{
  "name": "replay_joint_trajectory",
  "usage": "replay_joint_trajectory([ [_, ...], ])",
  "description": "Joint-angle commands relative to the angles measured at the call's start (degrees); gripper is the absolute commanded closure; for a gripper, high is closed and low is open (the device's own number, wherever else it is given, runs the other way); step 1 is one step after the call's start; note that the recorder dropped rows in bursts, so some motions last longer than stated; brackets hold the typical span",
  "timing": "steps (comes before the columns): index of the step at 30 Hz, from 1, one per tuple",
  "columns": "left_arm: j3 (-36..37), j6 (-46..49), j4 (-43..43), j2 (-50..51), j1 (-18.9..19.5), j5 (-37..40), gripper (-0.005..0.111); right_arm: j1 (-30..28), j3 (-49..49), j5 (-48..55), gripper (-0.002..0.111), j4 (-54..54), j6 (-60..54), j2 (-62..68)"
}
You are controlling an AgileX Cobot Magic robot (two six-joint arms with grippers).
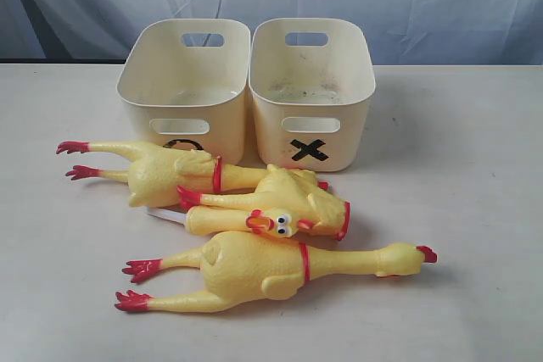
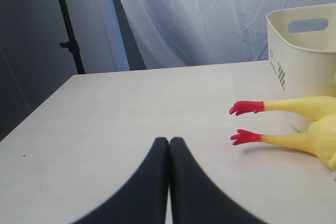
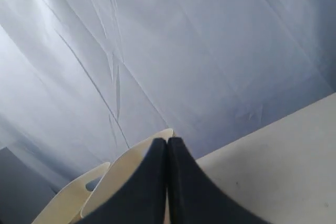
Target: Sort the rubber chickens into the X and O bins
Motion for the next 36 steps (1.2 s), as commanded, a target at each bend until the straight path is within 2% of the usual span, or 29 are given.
replay_joint_trajectory([
  [1, 0.1, 0.0, -0.4, -0.3, 0.2, -0.5, 0.107, -0.2, -2.2, 4.5, 0.109, 1.9, 0.5, -0.3],
  [7, 0.1, 0.0, -0.4, -0.3, 0.2, -0.5, 0.107, -0.2, -10.6, 16.7, 0.109, 1.9, -2.2, -0.3],
  [11, 0.1, 0.0, -0.4, -0.3, 0.2, -0.5, 0.107, 0.1, -15.7, 28.9, 0.109, 1.9, -11.8, 1.8],
  [13, 0.1, 0.0, -0.4, -0.3, 0.2, -0.5, 0.107, 1.4, -16.8, 31.0, 0.109, 3.7, -14.9, 3.5],
  [22, 0.1, 0.0, -0.4, -0.3, 0.2, -0.5, 0.107, 7.9, -24.8, 40.2, 0.109, 2.8, -26.5, 20.9],
  [25, 0.1, 0.0, -0.4, -0.3, 0.2, -0.5, 0.107, 10.8, -29.3, 50.1, 0.109, -1.2, -27.3, 33.3],
  [31, 0.1, 0.0, -0.4, -0.3, 0.2, -0.5, 0.107, 17.1, -31.6, 51.1, 0.109, -3.9, -30.2, 50.6],
  [36, 0.1, 0.0, -0.4, -0.3, 0.2, -0.5, 0.107, 22.6, -32.3, 45.1, 0.109, -7.7, -33.2, 61.6],
])
